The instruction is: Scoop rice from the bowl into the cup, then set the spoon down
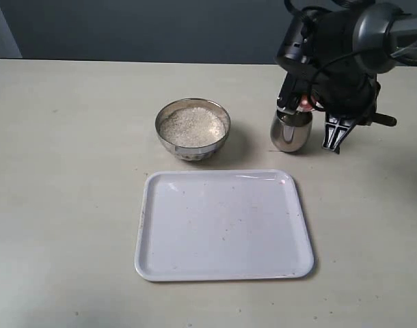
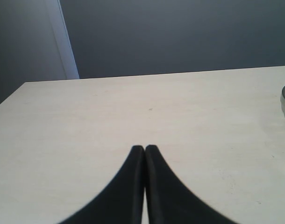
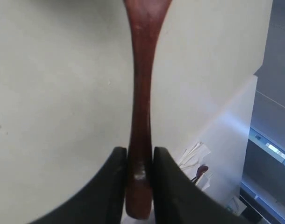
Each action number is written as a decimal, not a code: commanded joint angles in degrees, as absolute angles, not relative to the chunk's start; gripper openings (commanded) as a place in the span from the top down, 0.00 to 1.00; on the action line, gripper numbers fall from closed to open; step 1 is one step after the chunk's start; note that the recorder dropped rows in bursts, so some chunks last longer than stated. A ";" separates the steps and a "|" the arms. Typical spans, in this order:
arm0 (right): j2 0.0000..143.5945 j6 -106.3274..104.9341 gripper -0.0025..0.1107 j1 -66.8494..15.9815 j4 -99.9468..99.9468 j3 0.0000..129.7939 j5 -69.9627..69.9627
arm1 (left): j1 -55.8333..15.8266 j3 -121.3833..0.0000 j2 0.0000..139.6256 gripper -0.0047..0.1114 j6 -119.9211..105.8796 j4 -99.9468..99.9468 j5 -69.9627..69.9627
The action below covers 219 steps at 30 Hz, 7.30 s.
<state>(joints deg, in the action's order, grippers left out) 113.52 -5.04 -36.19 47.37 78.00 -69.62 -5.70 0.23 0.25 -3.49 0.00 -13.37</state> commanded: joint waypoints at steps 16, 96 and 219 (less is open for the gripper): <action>112.22 -1.55 0.98 -37.46 49.99 75.06 -68.43 | -5.87 0.00 0.00 0.96 -3.11 0.00 -13.02; 118.61 -35.28 0.98 -43.48 -13.58 75.06 -62.10 | -5.87 0.00 0.00 0.96 -3.11 0.00 -12.91; 5.49 -15.39 0.98 2.86 -22.48 0.00 -14.90 | -5.87 0.00 0.00 0.96 -3.11 0.00 -13.30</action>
<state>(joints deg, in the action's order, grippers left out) 6.10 -15.57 2.58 -22.37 0.29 -15.01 -5.70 0.23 0.25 -3.49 0.00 -13.37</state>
